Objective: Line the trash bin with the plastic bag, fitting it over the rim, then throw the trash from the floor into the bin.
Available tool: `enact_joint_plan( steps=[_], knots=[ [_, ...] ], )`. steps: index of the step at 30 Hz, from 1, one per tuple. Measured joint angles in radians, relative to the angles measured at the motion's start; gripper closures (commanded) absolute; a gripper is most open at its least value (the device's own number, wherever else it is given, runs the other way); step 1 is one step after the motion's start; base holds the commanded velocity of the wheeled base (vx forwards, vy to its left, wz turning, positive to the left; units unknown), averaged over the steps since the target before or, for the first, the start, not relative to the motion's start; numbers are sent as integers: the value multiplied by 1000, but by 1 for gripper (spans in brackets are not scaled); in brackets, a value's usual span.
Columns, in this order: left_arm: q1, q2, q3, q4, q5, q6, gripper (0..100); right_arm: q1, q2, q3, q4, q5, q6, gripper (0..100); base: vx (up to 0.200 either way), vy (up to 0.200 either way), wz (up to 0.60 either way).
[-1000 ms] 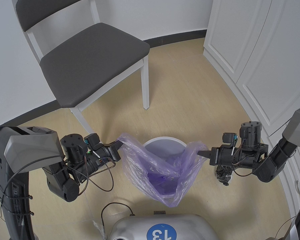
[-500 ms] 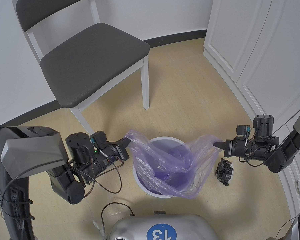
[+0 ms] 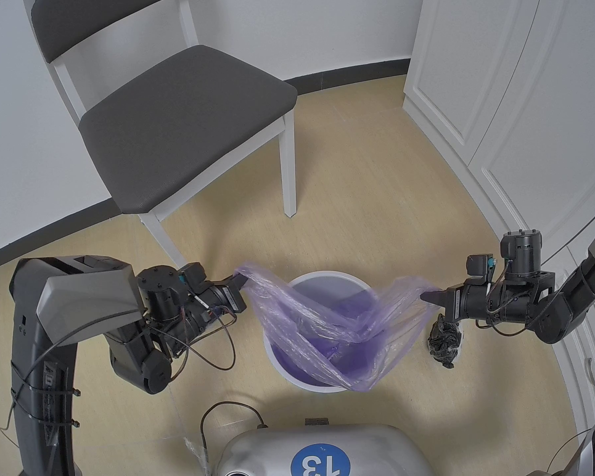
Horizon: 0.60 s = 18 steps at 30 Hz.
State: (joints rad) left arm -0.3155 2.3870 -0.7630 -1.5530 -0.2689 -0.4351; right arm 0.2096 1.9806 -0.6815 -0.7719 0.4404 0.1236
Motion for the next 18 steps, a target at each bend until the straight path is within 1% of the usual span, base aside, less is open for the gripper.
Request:
enact_joint_plan(
  steps=[2, 7, 14, 18],
  knots=[
    [10, -5, 23, 0, -21, 11, 100, 2, -1, 8, 2, 0, -24, 100, 0, 0, 0],
    [15, -27, 103, 0, -83, 71, 100, 3, -6, 45, 5, 0, -154, 100, 0, 0, 0],
    [-46, -48, 172, 0, -95, 94, 100, 1, -8, 100, 5, 1, -280, 100, 0, 0, 0],
    [-70, -53, 191, 0, -95, 99, 100, -1, -6, 121, 5, 1, -334, 100, 0, 0, 0]
  ],
)
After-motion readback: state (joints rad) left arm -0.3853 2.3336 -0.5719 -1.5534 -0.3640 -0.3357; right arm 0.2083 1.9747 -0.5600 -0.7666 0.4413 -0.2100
